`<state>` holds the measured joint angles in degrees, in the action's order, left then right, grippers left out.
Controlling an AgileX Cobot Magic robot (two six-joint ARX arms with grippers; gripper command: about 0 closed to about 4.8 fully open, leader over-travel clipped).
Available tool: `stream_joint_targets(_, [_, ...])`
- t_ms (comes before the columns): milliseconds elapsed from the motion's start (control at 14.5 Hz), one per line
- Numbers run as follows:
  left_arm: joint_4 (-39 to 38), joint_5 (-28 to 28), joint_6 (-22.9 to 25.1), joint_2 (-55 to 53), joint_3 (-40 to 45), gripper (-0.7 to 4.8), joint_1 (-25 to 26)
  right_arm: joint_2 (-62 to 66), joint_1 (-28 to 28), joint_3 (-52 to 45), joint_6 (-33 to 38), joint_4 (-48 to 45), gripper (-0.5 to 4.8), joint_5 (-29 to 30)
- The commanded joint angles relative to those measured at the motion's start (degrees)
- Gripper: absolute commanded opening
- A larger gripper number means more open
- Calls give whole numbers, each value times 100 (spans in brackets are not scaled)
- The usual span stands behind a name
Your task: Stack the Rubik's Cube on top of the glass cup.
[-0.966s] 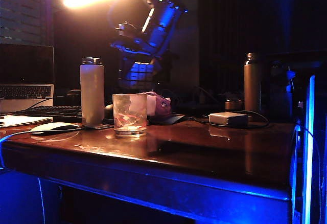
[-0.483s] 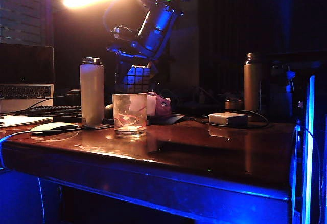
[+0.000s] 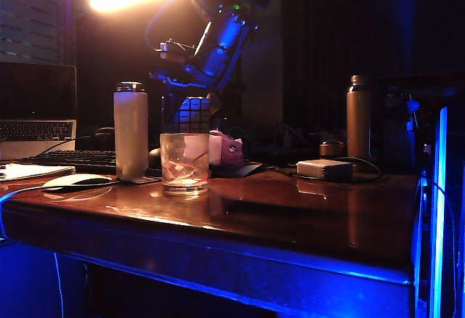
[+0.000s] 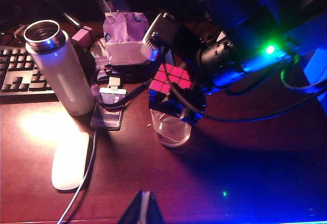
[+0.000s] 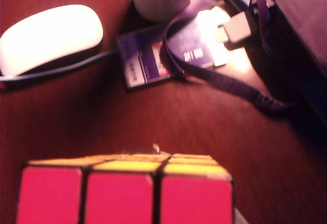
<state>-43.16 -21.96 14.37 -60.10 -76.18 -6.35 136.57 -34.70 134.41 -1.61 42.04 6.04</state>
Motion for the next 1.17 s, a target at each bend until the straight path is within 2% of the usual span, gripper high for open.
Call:
stream_joint_targets(69, [26, -37, 20, 13, -20, -3, 2, 52, -57, -20, -144, 103, 291, 4])
stream_joint_targets(276, [26, -37, 20, 13, -20, -3, 2, 52, -107, 50, -321, 120, 298, 2])
stream_joint_targets(345, [26, -35, 22, 13, -20, -3, 2, 52, -109, 48, -321, 116, 328, 0])
stream_joint_targets(483, [26, -37, 22, 13, -20, -3, 2, 52, -109, 48, -319, 107, 349, 0])
stream_joint_targets(552, [26, -37, 22, 13, -20, -3, 2, 52, -109, 50, -317, 92, 416, -2])
stream_joint_targets(621, [26, -37, 22, 13, -20, -3, 2, 52, -109, 50, -317, 72, 461, -20])
stream_joint_targets(966, [26, -35, 22, 13, -20, -3, 2, 50, -114, 485, -310, 17, 463, -31])
stream_joint_targets(1172, [33, -37, 22, 13, -20, -3, 2, 48, -114, 1056, -313, 129, 459, -273])
